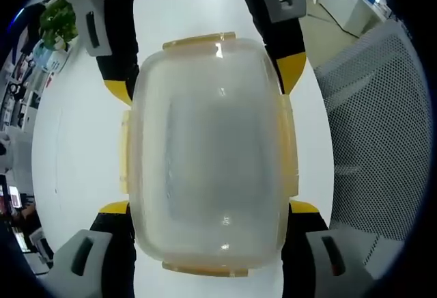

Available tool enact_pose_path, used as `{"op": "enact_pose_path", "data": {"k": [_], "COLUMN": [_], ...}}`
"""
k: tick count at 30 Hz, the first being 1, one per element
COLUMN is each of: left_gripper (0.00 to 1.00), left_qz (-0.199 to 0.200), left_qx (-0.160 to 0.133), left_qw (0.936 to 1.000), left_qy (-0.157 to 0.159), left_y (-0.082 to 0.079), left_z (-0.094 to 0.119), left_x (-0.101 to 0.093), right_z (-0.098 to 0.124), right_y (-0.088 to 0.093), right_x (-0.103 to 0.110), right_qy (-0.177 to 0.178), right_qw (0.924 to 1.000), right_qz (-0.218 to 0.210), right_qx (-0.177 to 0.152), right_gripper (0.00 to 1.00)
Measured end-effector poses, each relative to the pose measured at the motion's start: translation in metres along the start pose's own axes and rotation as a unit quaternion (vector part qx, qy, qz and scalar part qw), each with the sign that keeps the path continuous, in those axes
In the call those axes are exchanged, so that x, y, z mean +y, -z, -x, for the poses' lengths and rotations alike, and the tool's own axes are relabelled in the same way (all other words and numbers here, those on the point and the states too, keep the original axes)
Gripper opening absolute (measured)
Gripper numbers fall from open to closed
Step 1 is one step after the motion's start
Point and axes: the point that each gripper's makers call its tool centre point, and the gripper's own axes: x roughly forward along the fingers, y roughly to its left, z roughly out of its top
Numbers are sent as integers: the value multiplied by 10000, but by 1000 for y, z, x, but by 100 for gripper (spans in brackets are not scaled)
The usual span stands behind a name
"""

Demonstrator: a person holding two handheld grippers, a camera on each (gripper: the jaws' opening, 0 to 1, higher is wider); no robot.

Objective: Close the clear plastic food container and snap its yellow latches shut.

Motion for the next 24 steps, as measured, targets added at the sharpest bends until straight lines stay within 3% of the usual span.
{"op": "enact_pose_path", "data": {"k": [24], "left_gripper": [90], "left_qz": [44], "left_qx": [152], "left_qw": [9999], "left_qy": [-37], "left_y": [70], "left_z": [11], "left_x": [3], "right_z": [-24], "right_y": [-67], "right_x": [-5], "right_qy": [-5], "right_qw": [9999], "right_qz": [43], "right_qx": [-137], "right_gripper": [85]}}
